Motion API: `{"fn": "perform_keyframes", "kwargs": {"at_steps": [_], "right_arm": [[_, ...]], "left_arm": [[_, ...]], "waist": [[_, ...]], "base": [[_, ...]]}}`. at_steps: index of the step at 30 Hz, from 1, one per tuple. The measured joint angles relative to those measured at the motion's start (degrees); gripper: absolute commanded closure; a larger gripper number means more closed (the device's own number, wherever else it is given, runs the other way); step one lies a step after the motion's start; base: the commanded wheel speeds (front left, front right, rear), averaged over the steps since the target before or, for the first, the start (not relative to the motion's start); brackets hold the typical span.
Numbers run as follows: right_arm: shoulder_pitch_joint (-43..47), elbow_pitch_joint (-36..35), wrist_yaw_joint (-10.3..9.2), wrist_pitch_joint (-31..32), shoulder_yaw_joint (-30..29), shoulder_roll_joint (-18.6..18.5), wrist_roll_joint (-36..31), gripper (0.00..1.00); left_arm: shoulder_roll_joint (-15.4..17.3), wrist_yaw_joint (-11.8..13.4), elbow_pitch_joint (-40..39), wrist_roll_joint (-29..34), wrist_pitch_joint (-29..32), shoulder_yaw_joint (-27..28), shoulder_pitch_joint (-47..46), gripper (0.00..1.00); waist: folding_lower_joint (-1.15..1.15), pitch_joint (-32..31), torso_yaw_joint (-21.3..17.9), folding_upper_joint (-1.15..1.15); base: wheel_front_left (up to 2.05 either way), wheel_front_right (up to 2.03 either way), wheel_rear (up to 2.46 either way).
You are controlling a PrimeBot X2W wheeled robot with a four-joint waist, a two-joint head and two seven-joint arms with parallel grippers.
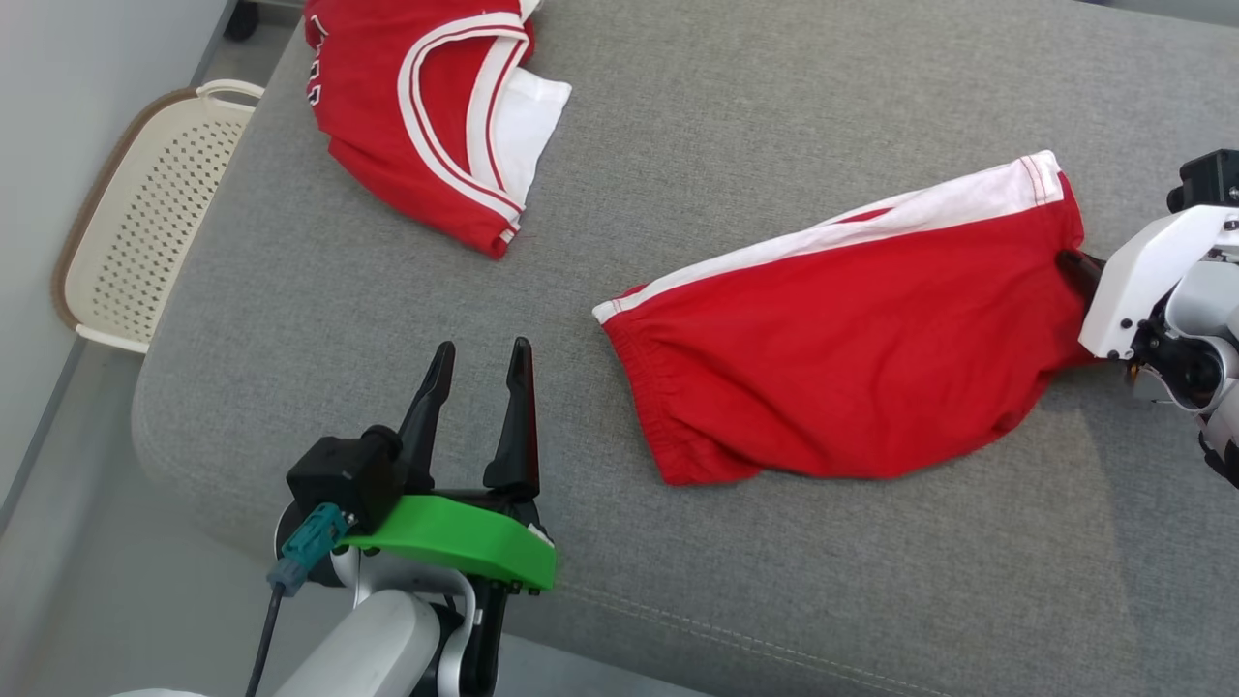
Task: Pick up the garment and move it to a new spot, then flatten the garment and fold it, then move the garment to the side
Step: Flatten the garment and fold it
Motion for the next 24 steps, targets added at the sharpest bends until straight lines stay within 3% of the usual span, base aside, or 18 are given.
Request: {"fn": "perform_keyframes", "kwargs": {"at_steps": [8, 24], "right_arm": [[2.4, -4.8, -0.01, -4.1, -2.0, 0.2, 3.9, 1.0], [14.0, -11.3, -0.02, -15.3, -6.9, -3.7, 10.6, 1.0]], "left_arm": [[0.1, -0.4, 0.1, 0.0, 0.0, 0.0, 0.1, 0.0], [2.1, -0.9, -2.7, 0.9, 0.9, -1.3, 0.8, 0.0]], "waist": [[0.0, -0.6, -3.6, 0.0], [0.0, -3.1, -14.6, 0.0]], "base": [[0.0, 0.0, 0.0], [0.0, 0.0, 0.0]]}}
